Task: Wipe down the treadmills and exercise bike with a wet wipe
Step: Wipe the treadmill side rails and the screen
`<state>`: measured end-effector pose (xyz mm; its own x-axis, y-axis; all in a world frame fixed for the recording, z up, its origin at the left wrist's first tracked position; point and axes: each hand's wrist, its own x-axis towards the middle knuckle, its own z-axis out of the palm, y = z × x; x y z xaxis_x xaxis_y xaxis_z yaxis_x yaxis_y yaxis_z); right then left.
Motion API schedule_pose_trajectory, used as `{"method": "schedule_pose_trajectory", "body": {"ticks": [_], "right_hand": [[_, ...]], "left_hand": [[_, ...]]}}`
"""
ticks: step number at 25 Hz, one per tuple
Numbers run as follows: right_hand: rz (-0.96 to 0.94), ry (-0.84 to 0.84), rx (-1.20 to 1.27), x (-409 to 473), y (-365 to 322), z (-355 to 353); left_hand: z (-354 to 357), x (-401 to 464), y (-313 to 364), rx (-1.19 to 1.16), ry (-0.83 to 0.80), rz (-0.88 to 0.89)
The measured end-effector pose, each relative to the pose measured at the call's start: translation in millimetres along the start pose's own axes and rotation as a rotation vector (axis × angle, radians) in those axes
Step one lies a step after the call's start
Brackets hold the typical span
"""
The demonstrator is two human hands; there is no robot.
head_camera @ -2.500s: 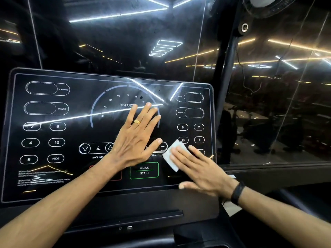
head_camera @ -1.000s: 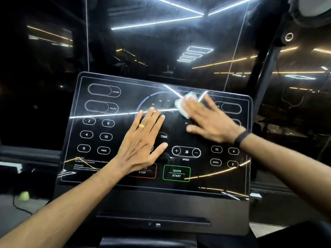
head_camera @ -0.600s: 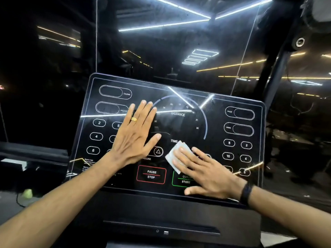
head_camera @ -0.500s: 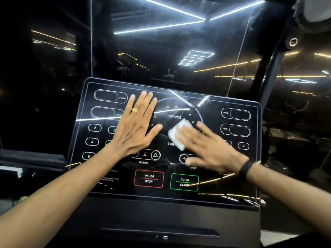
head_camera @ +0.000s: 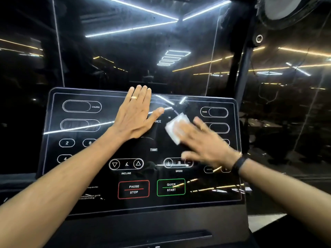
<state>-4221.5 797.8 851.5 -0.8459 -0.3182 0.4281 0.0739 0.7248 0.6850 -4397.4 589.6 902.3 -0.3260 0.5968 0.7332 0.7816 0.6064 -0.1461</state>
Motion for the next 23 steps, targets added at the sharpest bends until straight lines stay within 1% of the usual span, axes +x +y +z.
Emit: {"method": "schedule_pose_trajectory", "body": {"ticks": [1, 2, 3, 4, 5, 7, 8, 9, 10, 12, 13, 14, 15, 16, 17, 18, 19, 20, 21, 22, 23], "right_hand": [[0.202, 0.026, 0.021, 10, 28, -4], [0.385, 0.001, 0.076, 17, 48, -14], [0.479, -0.003, 0.133, 18, 53, -16], [0.473, 0.008, 0.166, 11, 44, -13], [0.368, 0.005, 0.173, -3, 22, -7], [-0.008, -0.058, 0.128, -48, -31, 5], [-0.124, -0.08, 0.085, -63, -31, 7], [-0.16, -0.07, 0.051, -67, -14, 10], [-0.071, -0.064, 0.038, -58, 7, 9], [0.329, -0.053, 0.133, -31, 53, -3], [0.492, -0.065, 0.204, -19, 61, -11], [0.558, -0.056, 0.263, -12, 52, -11], [0.527, -0.026, 0.289, -10, 28, -7], [0.353, -0.011, 0.267, -17, -7, 1], [0.076, -0.024, 0.238, -30, -44, 6], [-0.135, -0.071, 0.189, -41, -63, 5], [-0.259, -0.075, 0.129, -43, -59, 6], [-0.286, -0.036, 0.088, -32, -42, 5], [-0.179, -0.018, 0.086, -12, -20, 0], [0.026, 0.016, 0.122, 8, 4, -6], [0.244, 0.016, 0.181, 26, 22, -15]], "left_hand": [[0, 6, 8, -0.012, -0.017, 0.016], [0, 12, 16, -0.022, -0.024, 0.03], [1, 17, 24, -0.03, -0.026, 0.042], [3, 20, 30, -0.041, -0.025, 0.053], [5, 24, 32, -0.05, -0.018, 0.059], [9, 27, 32, -0.041, 0.005, 0.074], [11, 27, 32, -0.03, 0.013, 0.085], [12, 28, 33, -0.027, 0.019, 0.094], [12, 30, 34, -0.034, 0.023, 0.099], [10, 31, 36, -0.059, 0.026, 0.107], [9, 31, 35, -0.07, 0.031, 0.109], [7, 30, 32, -0.079, 0.037, 0.111], [5, 29, 28, -0.085, 0.048, 0.109], [4, 28, 23, -0.091, 0.062, 0.099], [3, 27, 16, -0.09, 0.073, 0.08], [0, 26, 9, -0.077, 0.083, 0.054], [-2, 25, 1, -0.054, 0.09, 0.028], [-4, 23, -7, -0.029, 0.093, 0.004], [-5, 20, -15, -0.005, 0.094, -0.017], [-6, 18, -24, 0.011, 0.096, -0.036], [-6, 15, -33, 0.02, 0.098, -0.056]]}}
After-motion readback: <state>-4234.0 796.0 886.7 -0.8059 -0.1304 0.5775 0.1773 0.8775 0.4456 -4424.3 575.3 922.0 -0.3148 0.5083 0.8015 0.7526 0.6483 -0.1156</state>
